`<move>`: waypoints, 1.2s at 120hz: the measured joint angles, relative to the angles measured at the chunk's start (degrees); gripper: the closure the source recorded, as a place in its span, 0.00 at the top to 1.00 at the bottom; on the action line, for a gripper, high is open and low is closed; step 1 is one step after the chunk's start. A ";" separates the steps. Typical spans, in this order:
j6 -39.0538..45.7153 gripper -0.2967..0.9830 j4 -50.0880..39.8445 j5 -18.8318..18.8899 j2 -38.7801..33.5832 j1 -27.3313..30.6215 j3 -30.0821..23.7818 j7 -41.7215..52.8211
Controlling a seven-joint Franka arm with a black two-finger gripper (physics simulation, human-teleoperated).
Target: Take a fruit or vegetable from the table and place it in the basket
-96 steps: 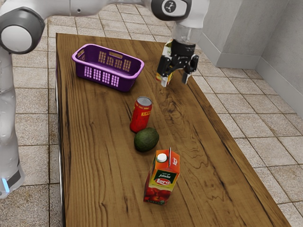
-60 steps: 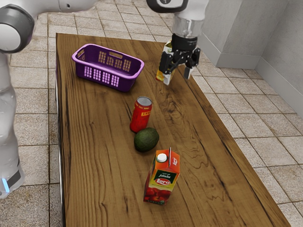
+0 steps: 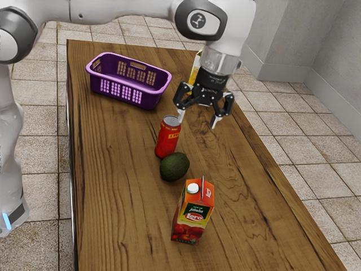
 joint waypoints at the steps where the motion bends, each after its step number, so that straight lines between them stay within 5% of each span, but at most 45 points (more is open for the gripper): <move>1: -0.01 0.77 -0.11 -0.08 -0.02 0.24 -0.01 0.32; 35: -0.05 0.77 -4.77 -1.19 -2.23 9.94 -2.86 9.89; 92: 3.41 0.77 -6.02 2.61 -1.68 7.21 -7.20 30.17; 144: 5.51 0.77 -10.83 1.31 -4.01 7.41 -6.62 40.41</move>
